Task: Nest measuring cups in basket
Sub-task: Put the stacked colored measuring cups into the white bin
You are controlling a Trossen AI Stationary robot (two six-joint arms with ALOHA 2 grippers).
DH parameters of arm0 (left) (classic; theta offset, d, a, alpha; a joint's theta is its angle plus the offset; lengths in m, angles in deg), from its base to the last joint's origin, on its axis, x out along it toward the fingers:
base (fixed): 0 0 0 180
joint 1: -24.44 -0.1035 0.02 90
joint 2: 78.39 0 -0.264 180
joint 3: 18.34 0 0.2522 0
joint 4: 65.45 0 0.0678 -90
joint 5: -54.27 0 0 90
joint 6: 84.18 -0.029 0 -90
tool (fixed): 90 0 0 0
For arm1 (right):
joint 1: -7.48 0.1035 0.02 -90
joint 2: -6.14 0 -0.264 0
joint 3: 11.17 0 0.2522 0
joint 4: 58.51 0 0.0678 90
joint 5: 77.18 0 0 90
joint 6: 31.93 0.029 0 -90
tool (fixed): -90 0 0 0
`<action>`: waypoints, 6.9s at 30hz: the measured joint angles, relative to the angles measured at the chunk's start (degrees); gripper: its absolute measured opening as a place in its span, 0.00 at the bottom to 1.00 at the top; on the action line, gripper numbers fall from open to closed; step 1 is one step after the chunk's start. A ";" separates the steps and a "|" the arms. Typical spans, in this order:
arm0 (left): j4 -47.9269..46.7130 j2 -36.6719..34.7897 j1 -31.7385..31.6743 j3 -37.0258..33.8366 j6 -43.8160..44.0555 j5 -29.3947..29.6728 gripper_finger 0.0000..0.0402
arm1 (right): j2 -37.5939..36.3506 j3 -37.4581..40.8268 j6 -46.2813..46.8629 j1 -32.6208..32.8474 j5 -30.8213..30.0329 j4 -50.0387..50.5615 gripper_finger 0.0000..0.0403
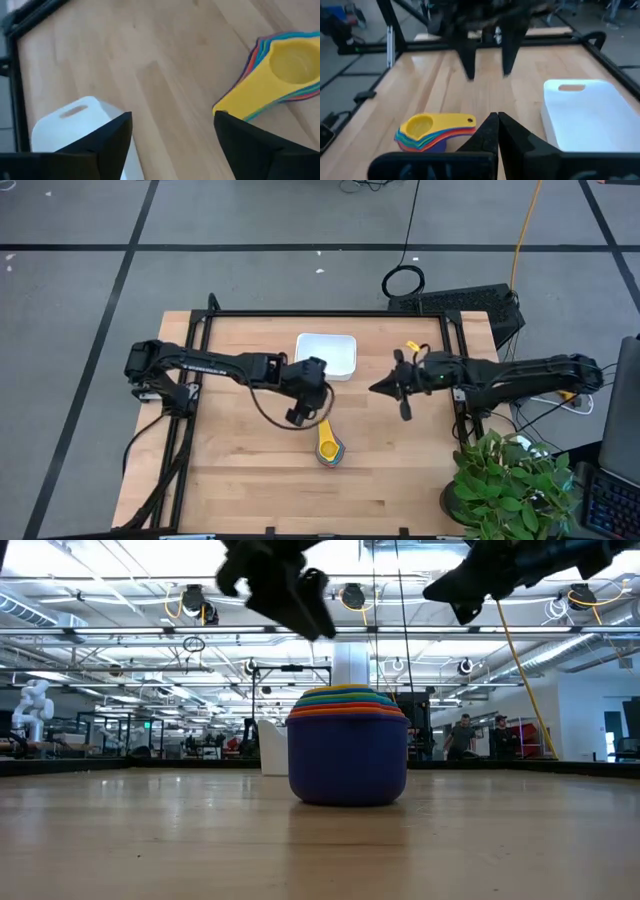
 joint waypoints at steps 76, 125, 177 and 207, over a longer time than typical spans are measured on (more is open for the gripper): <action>-5.70 20.29 6.89 7.83 -29.98 -5.53 0.55 | 7.81 3.64 8.34 -1.51 -1.22 -6.46 0.00; -10.34 18.42 9.70 -4.10 40.60 43.81 0.12 | 7.93 3.64 6.64 -1.51 -1.14 -5.67 0.00; -7.03 18.52 11.29 -4.45 49.40 42.62 0.24 | 49.53 3.54 23.55 1.81 0.96 -56.69 0.00; -18.38 18.41 9.66 3.40 48.27 23.80 0.80 | 49.59 3.62 21.80 1.74 1.84 -53.91 0.00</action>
